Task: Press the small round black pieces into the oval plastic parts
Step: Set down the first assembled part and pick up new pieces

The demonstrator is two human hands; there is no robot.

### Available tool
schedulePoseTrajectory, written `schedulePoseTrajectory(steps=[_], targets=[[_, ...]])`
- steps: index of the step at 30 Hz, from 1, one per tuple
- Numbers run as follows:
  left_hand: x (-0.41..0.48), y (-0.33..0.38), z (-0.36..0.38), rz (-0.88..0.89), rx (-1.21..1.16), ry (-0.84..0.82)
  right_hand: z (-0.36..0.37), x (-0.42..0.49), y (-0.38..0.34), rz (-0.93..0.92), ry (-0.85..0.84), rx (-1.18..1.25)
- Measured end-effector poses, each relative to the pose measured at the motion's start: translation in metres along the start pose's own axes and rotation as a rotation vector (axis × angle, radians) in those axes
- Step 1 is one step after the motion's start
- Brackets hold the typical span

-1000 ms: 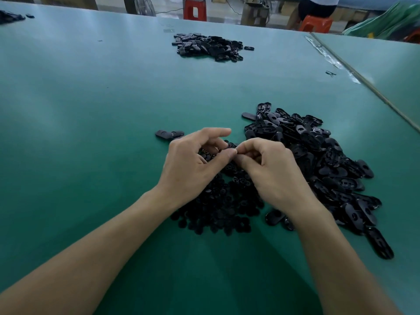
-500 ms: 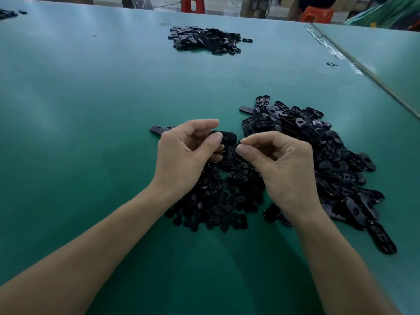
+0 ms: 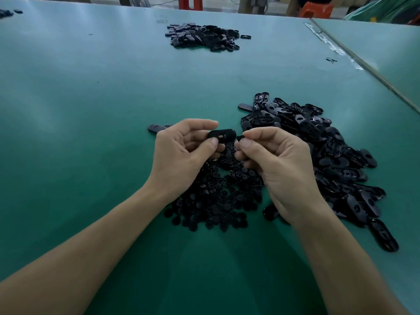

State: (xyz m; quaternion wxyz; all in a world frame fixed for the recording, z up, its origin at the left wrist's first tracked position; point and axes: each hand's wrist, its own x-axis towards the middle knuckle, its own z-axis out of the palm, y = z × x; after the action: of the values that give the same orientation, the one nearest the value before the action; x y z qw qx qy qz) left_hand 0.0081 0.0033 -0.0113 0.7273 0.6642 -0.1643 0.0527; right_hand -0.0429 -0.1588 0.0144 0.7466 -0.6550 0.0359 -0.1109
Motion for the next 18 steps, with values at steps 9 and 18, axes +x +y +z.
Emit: schedulePoseTrajectory(steps=[9,18], targets=[[-0.0021,0.0039,0.002,0.054,0.008,0.018,0.0002,0.0013,-0.0002,0.043,-0.016,0.053],[-0.0051,0.0061,0.0044,0.129,0.136,-0.031,0.0069,0.0,0.0028,0.028,-0.018,0.121]])
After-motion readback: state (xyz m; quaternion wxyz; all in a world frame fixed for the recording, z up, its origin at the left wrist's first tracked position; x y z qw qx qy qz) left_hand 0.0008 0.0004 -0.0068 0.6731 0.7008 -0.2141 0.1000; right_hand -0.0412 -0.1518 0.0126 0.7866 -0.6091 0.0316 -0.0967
